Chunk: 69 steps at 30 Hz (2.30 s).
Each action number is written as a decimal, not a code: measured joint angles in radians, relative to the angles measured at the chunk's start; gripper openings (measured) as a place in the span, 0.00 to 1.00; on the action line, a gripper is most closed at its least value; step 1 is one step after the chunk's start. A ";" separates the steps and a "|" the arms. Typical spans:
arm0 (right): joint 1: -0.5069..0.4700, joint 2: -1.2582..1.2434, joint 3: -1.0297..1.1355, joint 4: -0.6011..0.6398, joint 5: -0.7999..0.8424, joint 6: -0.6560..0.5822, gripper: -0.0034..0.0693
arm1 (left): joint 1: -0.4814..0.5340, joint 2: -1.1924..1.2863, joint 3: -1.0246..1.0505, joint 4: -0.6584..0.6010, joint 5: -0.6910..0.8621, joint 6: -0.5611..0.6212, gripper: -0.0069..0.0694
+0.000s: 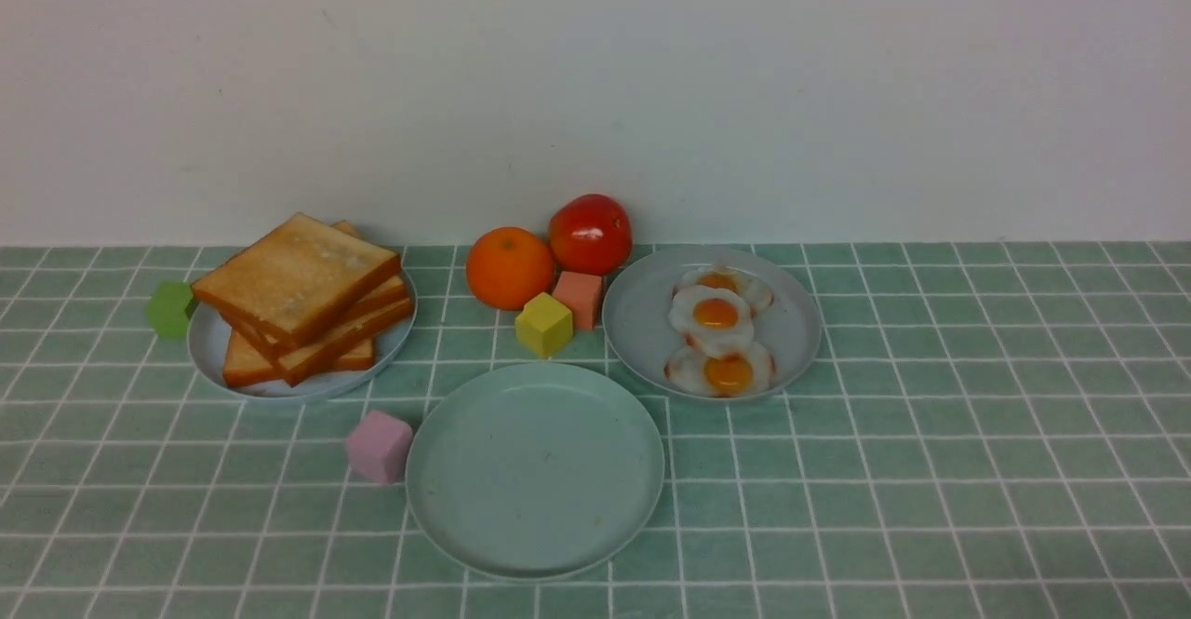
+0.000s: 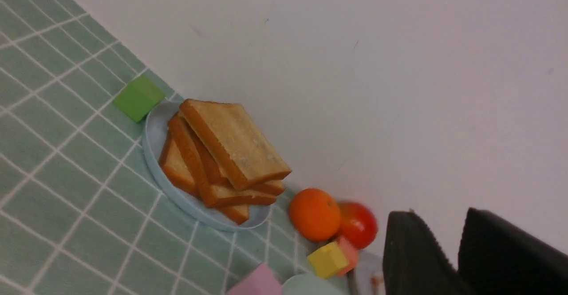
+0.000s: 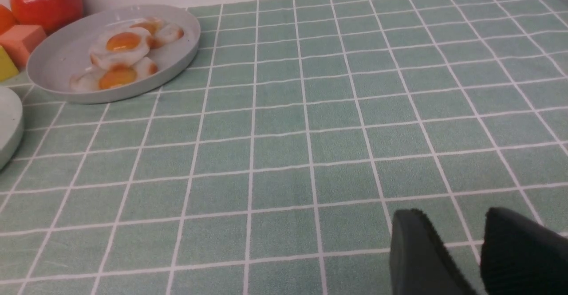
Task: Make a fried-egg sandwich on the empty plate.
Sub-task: Use the left arm to grab a slice of bread
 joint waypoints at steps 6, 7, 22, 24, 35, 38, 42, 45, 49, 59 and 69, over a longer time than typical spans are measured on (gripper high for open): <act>0.000 0.000 0.000 0.000 0.000 0.000 0.38 | -0.156 0.318 -0.319 0.062 0.325 0.259 0.10; 0.000 0.000 0.000 0.000 -0.001 0.000 0.38 | -0.162 0.329 -0.330 0.062 0.325 0.267 0.10; 0.010 0.000 -0.038 0.361 -0.277 0.239 0.37 | -0.389 0.829 -0.618 0.076 0.582 0.451 0.07; 0.034 0.023 -0.133 0.357 -0.150 0.231 0.35 | -0.390 0.871 -0.645 0.098 0.581 0.438 0.07; 0.187 0.550 -0.851 0.242 0.678 -0.161 0.03 | -0.387 1.329 -1.004 0.389 0.608 0.338 0.07; 0.223 0.640 -0.927 0.242 0.716 -0.217 0.04 | -0.359 1.463 -1.131 0.409 0.627 0.335 0.07; 0.275 0.652 -0.939 0.250 0.692 -0.243 0.05 | -0.288 1.601 -1.279 0.414 0.680 0.342 0.07; 0.285 0.652 -0.939 0.250 0.683 -0.255 0.05 | -0.239 1.675 -1.348 0.425 0.693 0.391 0.07; 0.287 0.652 -0.939 0.246 0.661 -0.259 0.05 | -0.213 1.724 -1.376 0.449 0.685 0.506 0.11; 0.288 0.652 -0.939 0.246 0.627 -0.260 0.05 | -0.214 1.779 -1.380 0.518 0.567 0.605 0.54; 0.288 0.652 -0.939 0.248 0.623 -0.261 0.06 | -0.214 1.848 -1.385 0.551 0.555 0.606 0.61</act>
